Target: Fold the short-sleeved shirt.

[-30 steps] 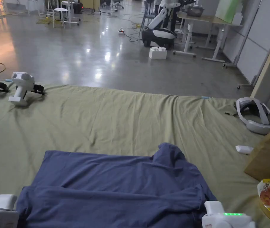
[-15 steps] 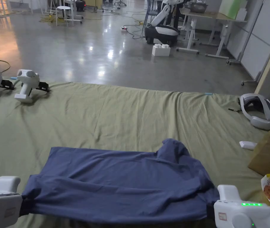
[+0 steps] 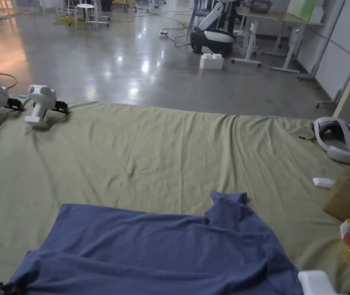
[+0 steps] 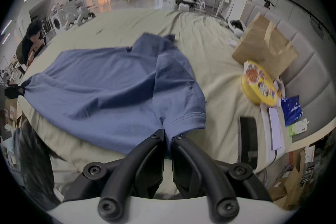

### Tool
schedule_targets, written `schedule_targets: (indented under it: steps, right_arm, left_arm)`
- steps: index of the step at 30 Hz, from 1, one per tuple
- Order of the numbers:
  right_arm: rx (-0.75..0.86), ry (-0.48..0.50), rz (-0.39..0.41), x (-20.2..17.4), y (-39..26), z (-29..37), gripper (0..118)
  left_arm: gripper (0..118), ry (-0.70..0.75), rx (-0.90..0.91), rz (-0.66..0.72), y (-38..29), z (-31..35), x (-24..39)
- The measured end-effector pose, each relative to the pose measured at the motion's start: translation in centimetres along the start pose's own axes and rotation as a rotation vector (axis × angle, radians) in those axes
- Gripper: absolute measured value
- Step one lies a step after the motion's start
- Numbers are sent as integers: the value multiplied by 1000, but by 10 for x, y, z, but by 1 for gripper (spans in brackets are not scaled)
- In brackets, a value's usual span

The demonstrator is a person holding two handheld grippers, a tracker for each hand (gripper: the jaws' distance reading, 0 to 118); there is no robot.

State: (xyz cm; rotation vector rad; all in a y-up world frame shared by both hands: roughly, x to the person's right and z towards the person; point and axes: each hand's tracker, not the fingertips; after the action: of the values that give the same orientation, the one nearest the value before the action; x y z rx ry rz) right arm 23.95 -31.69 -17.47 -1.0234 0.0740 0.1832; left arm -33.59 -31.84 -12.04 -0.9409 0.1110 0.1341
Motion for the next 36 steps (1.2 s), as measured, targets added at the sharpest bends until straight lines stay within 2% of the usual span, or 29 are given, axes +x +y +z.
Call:
schedule_targets:
  steps: [6,11,12,13,14,15,16,17,18,21,25,27,29,32,36]
  right_arm:
    - [-103,-13,-14,-6,-39,-38,9]
    - [-81,-2,-54,-4,-38,-44,11]
    - [-80,-2,-58,-4,-37,-41,14]
    - [-84,-6,-60,-3,-35,-38,29]
    - [-80,-27,-64,-3,-31,-33,39]
    - [-62,-69,-61,-3,-29,-26,44]
    - [-29,-82,-57,-3,-24,-17,57]
    - [16,-83,-63,-3,-20,-8,67]
    - [71,-87,-70,-5,-13,4,70]
    - [246,-80,-60,-12,9,33,75]
    - [502,-75,-39,-36,39,60,75]
    - [594,-95,-60,-49,50,68,75]
    - [684,-70,-81,-59,59,74,75]
    - [782,-43,-106,-76,73,76,75]
    - [860,-61,-148,-94,86,79,71]
  left_arm:
    - [10,11,-115,-7,-34,-27,-1]
    - [10,18,-150,-4,-36,-47,1]
    - [10,18,-152,-2,-34,-47,1]
    - [12,18,-150,2,-31,-46,0]
    - [15,18,-151,11,-28,-45,0]
    - [25,22,-148,18,-25,-40,1]
    - [47,30,-137,20,-21,-36,3]
    - [58,42,-101,18,-17,-32,4]
    - [64,31,-54,20,-12,-25,6]
    - [65,2,59,22,9,-8,18]
    - [65,18,292,-34,38,18,48]
    - [65,33,413,-54,48,28,62]
    - [65,48,509,-57,57,38,76]
    - [65,62,621,-35,69,49,92]
    - [64,71,691,-31,80,57,110]
